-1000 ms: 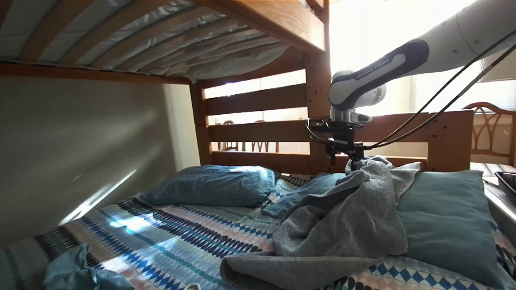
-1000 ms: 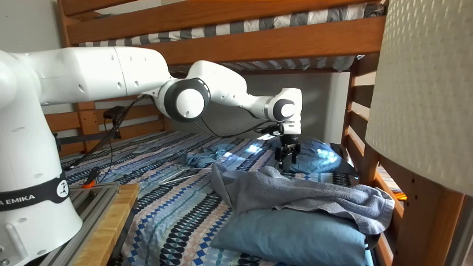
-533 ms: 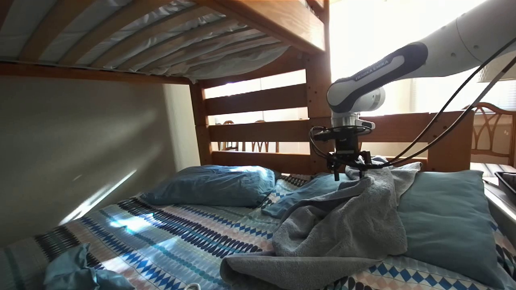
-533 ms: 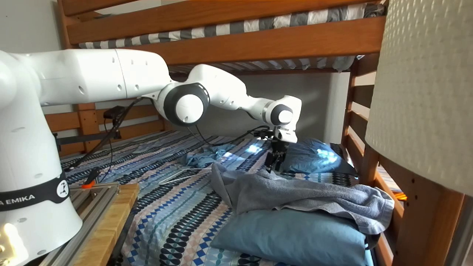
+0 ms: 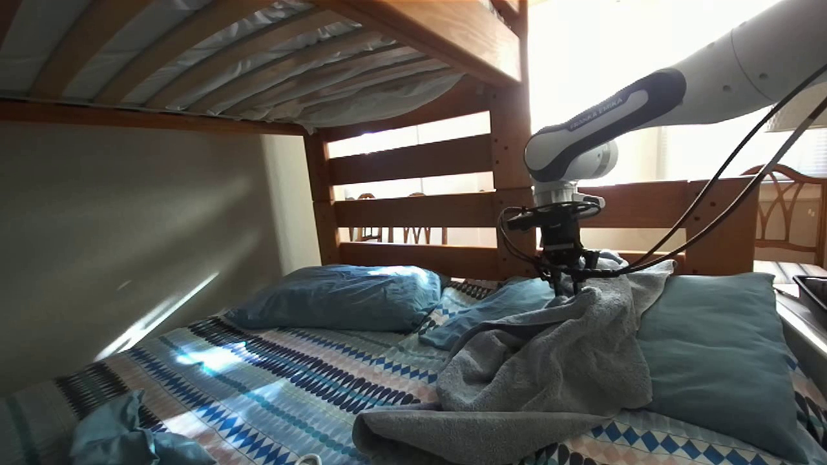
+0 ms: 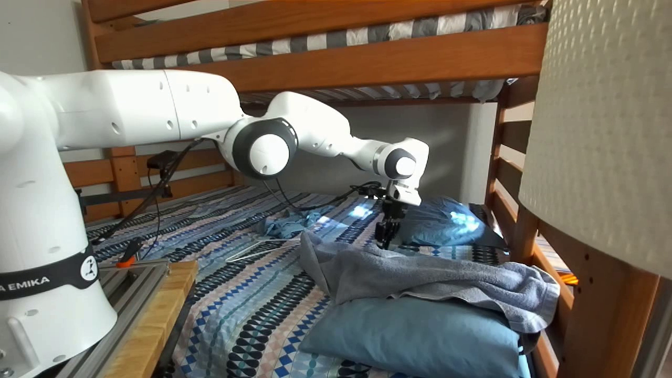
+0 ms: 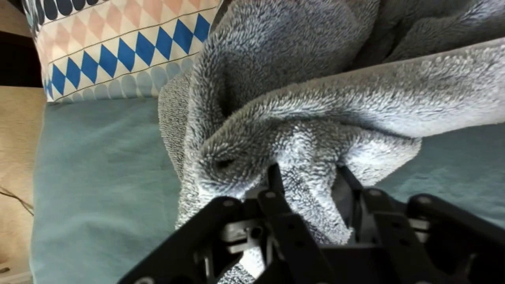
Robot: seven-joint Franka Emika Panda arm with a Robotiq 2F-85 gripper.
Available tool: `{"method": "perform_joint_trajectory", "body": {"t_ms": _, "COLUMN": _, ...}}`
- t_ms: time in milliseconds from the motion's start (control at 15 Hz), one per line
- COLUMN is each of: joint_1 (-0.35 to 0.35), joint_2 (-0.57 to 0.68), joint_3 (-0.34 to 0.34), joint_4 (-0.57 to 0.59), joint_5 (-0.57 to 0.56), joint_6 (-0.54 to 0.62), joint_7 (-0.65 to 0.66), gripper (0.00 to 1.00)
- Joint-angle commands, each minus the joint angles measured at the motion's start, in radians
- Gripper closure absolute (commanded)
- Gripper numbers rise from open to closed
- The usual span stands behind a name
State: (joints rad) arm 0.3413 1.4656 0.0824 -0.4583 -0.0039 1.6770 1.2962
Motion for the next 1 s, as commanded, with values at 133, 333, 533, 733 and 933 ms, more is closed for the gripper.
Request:
{"method": "perform_joint_trajectory", "body": {"t_ms": 133, "joint_1": 0.005, "joint_2": 0.03, "joint_3": -0.026, "joint_4": 0.047, "joint_5": 0.018, "joint_6": -0.016, "joint_7": 0.022, "gripper": 1.0}}
{"method": "perform_joint_trajectory", "body": {"t_ms": 333, "joint_1": 0.037, "joint_2": -0.001, "joint_3": -0.101, "joint_4": 0.012, "joint_5": -0.053, "joint_6": 0.122, "joint_7": 0.012, "gripper": 1.0}}
{"method": "perform_joint_trajectory", "body": {"t_ms": 533, "joint_1": 0.072, "joint_2": -0.034, "joint_3": -0.157, "joint_4": 0.008, "joint_5": -0.096, "joint_6": 0.222, "joint_7": 0.011, "gripper": 0.99}}
{"method": "perform_joint_trajectory", "body": {"t_ms": 733, "joint_1": 0.104, "joint_2": -0.048, "joint_3": -0.2, "joint_4": 0.017, "joint_5": -0.137, "joint_6": 0.35, "joint_7": 0.018, "gripper": 0.99}}
{"method": "perform_joint_trajectory", "body": {"t_ms": 933, "joint_1": 0.131, "joint_2": -0.065, "joint_3": -0.242, "joint_4": 0.019, "joint_5": -0.177, "joint_6": 0.479, "joint_7": 0.028, "gripper": 0.99}}
